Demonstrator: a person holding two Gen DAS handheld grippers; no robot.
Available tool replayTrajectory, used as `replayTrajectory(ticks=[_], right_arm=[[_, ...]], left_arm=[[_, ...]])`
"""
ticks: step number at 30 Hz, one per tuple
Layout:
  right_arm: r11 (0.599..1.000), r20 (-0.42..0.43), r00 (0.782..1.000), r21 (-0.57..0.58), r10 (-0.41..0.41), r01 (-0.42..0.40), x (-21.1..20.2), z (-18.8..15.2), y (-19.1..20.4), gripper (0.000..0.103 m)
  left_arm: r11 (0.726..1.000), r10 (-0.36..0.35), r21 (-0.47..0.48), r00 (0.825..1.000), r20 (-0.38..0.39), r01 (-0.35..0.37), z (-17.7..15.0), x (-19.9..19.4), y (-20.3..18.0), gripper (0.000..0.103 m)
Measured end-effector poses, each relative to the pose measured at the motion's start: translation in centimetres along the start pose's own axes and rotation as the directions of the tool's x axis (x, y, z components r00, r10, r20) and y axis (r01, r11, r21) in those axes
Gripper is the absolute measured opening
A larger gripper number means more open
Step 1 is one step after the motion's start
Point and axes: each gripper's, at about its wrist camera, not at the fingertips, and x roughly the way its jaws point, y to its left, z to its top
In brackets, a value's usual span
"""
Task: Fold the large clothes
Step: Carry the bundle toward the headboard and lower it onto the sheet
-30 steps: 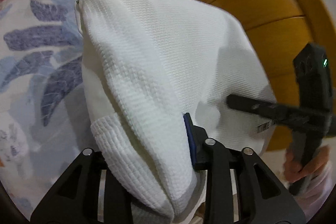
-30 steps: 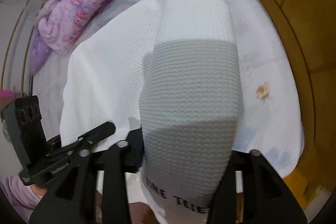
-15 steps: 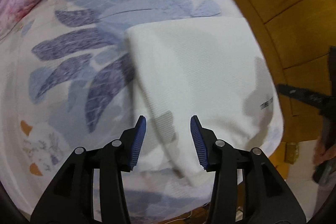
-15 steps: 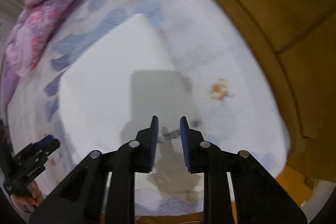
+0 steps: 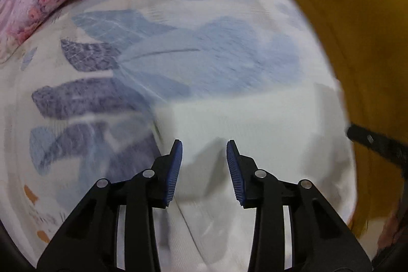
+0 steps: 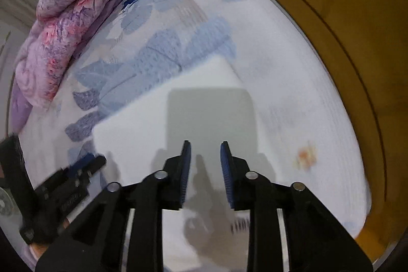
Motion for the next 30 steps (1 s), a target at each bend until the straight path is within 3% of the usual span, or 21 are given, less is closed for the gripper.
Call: replayTrajectory(ticks=[1, 3, 6, 8, 11, 13, 15, 17, 19, 20, 24, 30], right_arm=[[1.000, -0.032, 0.999, -0.003, -0.027, 0.027, 2.5, 0.7, -0.3, 0.029], [0.998, -0.015, 0.999, 0.031, -0.052, 0.053, 4.4, 1.3, -1.4, 0.029], [0.996, -0.036, 0.996, 0.024, -0.084, 0.085, 2.8, 1.4, -0.5, 0.029], [0.996, -0.065, 0.994, -0.014, -0.094, 0.093, 0.4, -1.6, 0.1, 0.032], [0.997, -0.140, 0.988, 0.049, -0.060, 0.067, -0.6, -8.5, -1.8, 0.040], [0.990, -0.181, 0.982, 0.118, -0.056, 0.079, 0.4, -13.2, -3.1, 0.042], [0.986, -0.137, 0.986, 0.125, -0.092, 0.109, 0.4, -15.7, -2.9, 0.042], [0.986, -0.129, 0.982, 0.072, -0.140, 0.150, 0.9, -16.1, -1.9, 0.046], [0.984, -0.155, 0.974, 0.046, -0.165, 0.174, 1.1, -15.5, -0.9, 0.055], [0.984, -0.163, 0.973, 0.049, -0.163, 0.173, 0.9, -15.2, -0.7, 0.057], [0.978, -0.177, 0.981, 0.171, -0.086, 0.117, -1.0, -14.4, -0.3, 0.085], [0.963, -0.173, 0.985, 0.262, -0.015, 0.061, -3.6, -14.9, 0.9, 0.089]], left_arm=[[1.000, -0.009, -0.012, 0.999, -0.038, 0.009, 0.9, 2.3, 0.4, 0.041], [1.000, -0.010, 0.004, 0.995, -0.100, 0.011, 0.9, 5.5, 0.8, 0.041], [0.996, 0.041, 0.088, 0.995, -0.086, -0.033, 0.5, 4.4, -0.6, 0.039], [0.997, -0.018, 0.068, 0.996, -0.085, 0.024, -1.4, 1.4, -0.3, 0.040], [0.995, -0.056, 0.073, 0.989, -0.139, 0.067, -5.9, -1.0, -0.6, 0.042], [0.992, -0.084, 0.077, 0.969, -0.231, 0.104, -10.6, 0.0, -0.6, 0.045], [0.989, -0.070, 0.102, 0.947, -0.313, 0.107, -15.0, 2.3, -0.8, 0.045], [0.987, -0.057, 0.126, 0.954, -0.294, 0.098, -17.1, 2.9, -0.8, 0.045], [0.986, -0.060, 0.135, 0.962, -0.265, 0.099, -17.1, 2.4, -1.0, 0.045], [0.985, -0.057, 0.142, 0.964, -0.260, 0.097, -16.6, 2.0, -1.1, 0.046], [0.980, -0.004, 0.192, 0.975, -0.220, 0.047, -14.9, 0.1, -1.4, 0.060], [0.979, 0.011, 0.203, 0.988, -0.155, 0.021, -13.0, -3.6, -0.7, 0.072]])
